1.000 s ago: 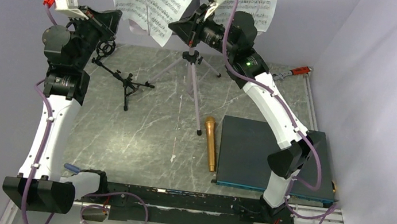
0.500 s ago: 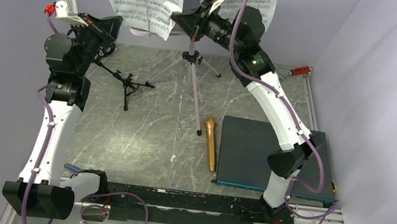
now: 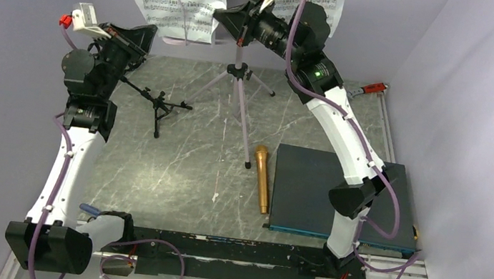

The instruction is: Set up the instrument practice props

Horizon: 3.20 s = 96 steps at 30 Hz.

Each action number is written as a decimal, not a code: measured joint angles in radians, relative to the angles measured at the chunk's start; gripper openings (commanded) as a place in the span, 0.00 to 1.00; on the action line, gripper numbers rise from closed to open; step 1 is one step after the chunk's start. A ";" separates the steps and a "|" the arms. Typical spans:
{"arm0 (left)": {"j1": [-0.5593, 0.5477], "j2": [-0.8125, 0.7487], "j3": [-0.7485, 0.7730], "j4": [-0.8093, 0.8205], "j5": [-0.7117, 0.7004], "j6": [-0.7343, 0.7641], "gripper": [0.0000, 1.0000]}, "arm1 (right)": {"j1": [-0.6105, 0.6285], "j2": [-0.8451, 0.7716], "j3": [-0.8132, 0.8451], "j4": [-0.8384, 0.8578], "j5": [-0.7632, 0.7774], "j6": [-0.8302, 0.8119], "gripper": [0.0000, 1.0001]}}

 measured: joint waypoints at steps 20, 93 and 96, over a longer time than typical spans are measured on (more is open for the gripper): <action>0.006 0.001 -0.043 0.020 -0.001 -0.043 0.32 | -0.016 0.026 0.045 0.018 0.043 0.010 0.24; 0.044 0.042 0.091 -0.227 0.105 0.167 0.69 | -0.018 0.022 0.006 -0.015 0.050 0.018 0.00; 0.045 0.041 0.101 -0.219 0.111 0.167 0.73 | -0.018 0.022 0.006 -0.015 0.050 0.018 0.00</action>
